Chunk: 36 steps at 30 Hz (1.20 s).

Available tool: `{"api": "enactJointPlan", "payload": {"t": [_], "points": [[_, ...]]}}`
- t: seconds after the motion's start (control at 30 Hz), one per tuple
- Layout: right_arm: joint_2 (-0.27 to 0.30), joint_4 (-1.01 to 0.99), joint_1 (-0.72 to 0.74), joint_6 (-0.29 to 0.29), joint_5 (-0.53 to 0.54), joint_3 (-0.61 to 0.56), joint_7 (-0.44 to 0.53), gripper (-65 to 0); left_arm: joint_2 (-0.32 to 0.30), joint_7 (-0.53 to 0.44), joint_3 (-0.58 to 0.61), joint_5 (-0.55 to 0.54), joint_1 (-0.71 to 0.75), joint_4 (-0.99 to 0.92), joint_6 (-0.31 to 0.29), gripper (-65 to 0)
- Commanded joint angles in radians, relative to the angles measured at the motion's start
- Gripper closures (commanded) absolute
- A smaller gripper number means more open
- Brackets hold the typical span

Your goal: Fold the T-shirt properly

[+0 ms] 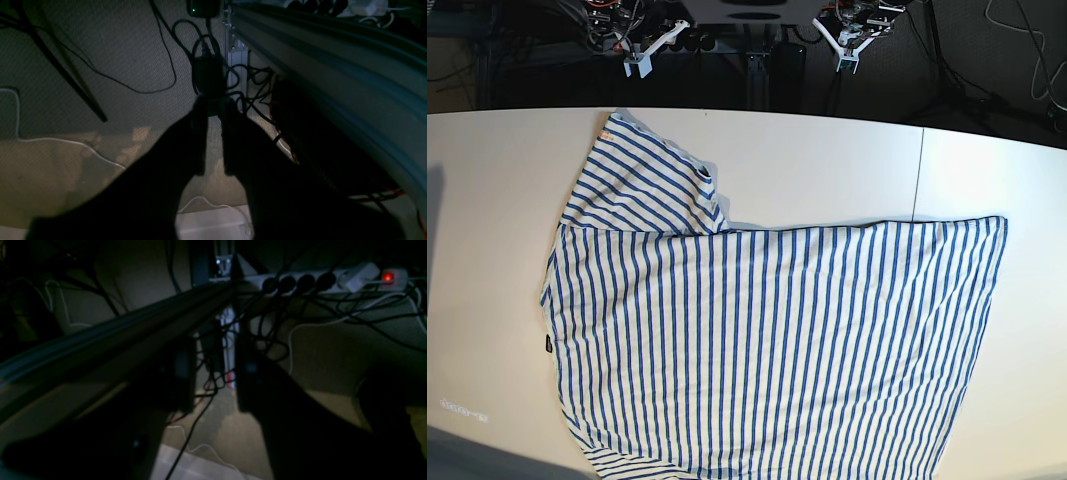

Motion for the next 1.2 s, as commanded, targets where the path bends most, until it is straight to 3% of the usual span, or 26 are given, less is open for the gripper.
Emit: {"api": "enactJointPlan", "payload": {"t": [0.0,0.17,0.23,0.43,0.6,0.83,1.03,1.17], "points": [[0.002,0.009,-0.006,-0.043,0.004,-0.002,0.007,-20.4,-0.001,0.0,-0.002,0.0,0.003,0.003,0.018,-11.1],[0.006,0.044,-0.046,-0.003,0.004,-0.002,0.003,-20.4,-0.002,0.012,-0.002,-0.001,0.009,0.007,0.011,-11.1],[0.012,0.08,-0.085,0.01,0.004,-0.003,0.003,-20.4,-0.014,0.02,-0.002,-0.017,0.024,0.032,-0.039,-11.0],[0.057,0.269,-0.238,0.018,0.098,-0.098,0.003,-20.4,-0.087,0.082,-0.039,-0.193,0.159,0.265,-0.312,-11.0],[0.12,0.503,-0.394,0.035,0.176,-0.206,-0.005,-20.4,-0.117,0.226,-0.195,-0.327,0.314,0.56,-0.576,-11.0],[0.209,0.937,-0.607,0.035,0.407,-0.236,-0.199,-20.4,-0.149,0.389,-0.376,-0.519,0.508,0.984,-0.582,-11.0],[0.29,1.339,-0.753,0.035,0.603,-0.212,-0.335,-20.4,-0.218,0.396,-0.382,-0.524,0.653,1.314,-0.582,-11.1],[0.308,1.558,-0.785,0.035,0.705,-0.146,-0.379,-29.3,-0.239,0.396,-0.393,-0.523,0.711,1.474,-0.582,-11.1]]}}
